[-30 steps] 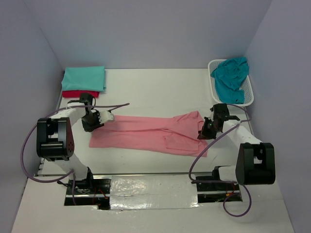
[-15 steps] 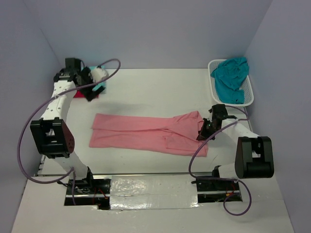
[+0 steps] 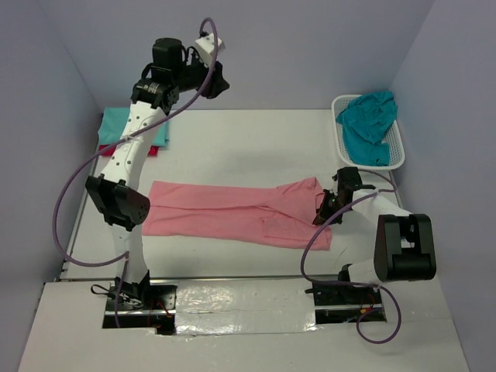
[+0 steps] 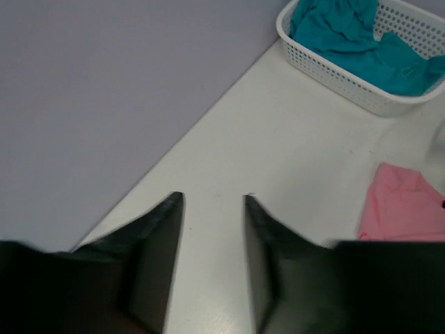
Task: Fold and stack the t-shirts
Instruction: Fold the other side of the tshirt into a rectangle
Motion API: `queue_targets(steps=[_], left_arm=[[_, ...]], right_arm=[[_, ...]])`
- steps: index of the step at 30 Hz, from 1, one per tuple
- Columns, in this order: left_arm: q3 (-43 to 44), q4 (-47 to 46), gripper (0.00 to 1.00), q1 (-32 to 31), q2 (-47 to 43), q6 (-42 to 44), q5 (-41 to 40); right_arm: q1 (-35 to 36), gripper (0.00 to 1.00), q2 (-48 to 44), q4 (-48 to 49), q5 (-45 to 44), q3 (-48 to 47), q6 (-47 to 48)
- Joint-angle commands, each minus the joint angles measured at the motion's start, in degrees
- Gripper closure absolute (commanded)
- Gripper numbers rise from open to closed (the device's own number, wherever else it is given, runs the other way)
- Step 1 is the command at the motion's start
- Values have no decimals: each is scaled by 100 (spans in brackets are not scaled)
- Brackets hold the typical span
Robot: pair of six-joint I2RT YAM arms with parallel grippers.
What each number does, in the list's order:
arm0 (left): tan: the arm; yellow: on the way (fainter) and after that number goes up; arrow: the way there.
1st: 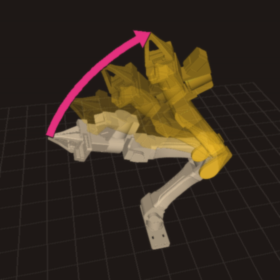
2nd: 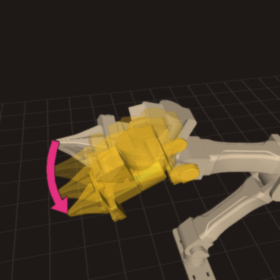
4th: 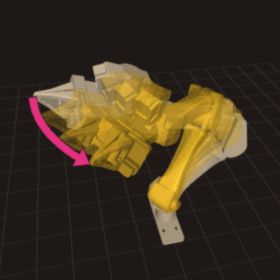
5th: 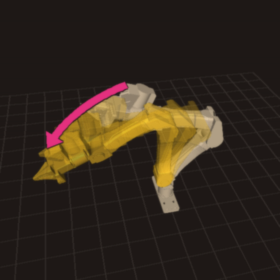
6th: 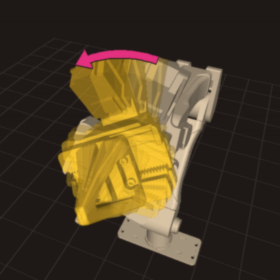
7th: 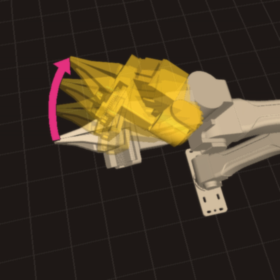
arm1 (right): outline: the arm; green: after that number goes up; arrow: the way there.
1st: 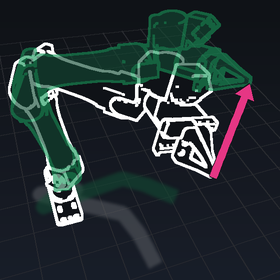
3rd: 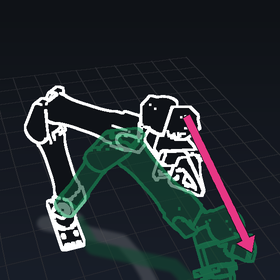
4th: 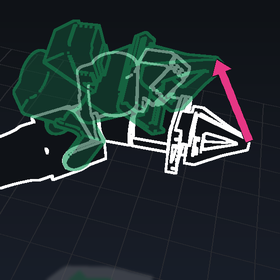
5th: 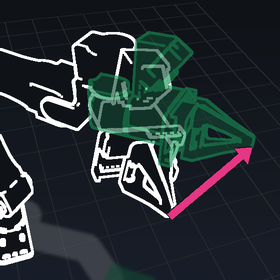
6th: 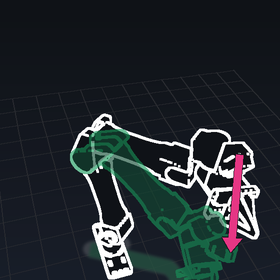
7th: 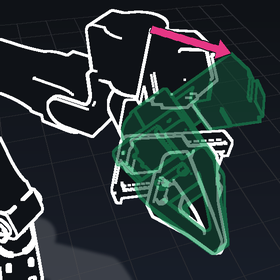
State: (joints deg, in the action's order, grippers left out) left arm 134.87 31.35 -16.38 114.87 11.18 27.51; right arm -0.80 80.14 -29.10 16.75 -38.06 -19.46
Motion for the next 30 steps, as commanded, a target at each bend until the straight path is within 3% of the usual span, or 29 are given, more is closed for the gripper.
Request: queue_targets(steps=[1, 3, 6, 10, 18, 30], left_arm=[[-740, -60, 57, -607, 255, -741, 494], [-1348, 177, 70, -1084, 351, -425, 117], [-1735, 126, 66, -1700, 807, -765, 568], [-1658, 309, 65, -1938, 1397, -1065, 1046], [-1824, 433, 61, -2308, 1828, -749, 440], [-1701, 495, 50, -2545, 2197, -828, 265]], right_arm=[[-26, 100, 98, 203, -41, -17, -22], [-17, 100, 116, 247, -6, -8, -40], [-26, 100, 99, 256, 30, 18, -49], [-34, 100, 81, 300, 74, 53, -75], [-34, 100, 98, 405, 161, 54, -84], [-34, 100, 107, 353, 118, -17, 4]])
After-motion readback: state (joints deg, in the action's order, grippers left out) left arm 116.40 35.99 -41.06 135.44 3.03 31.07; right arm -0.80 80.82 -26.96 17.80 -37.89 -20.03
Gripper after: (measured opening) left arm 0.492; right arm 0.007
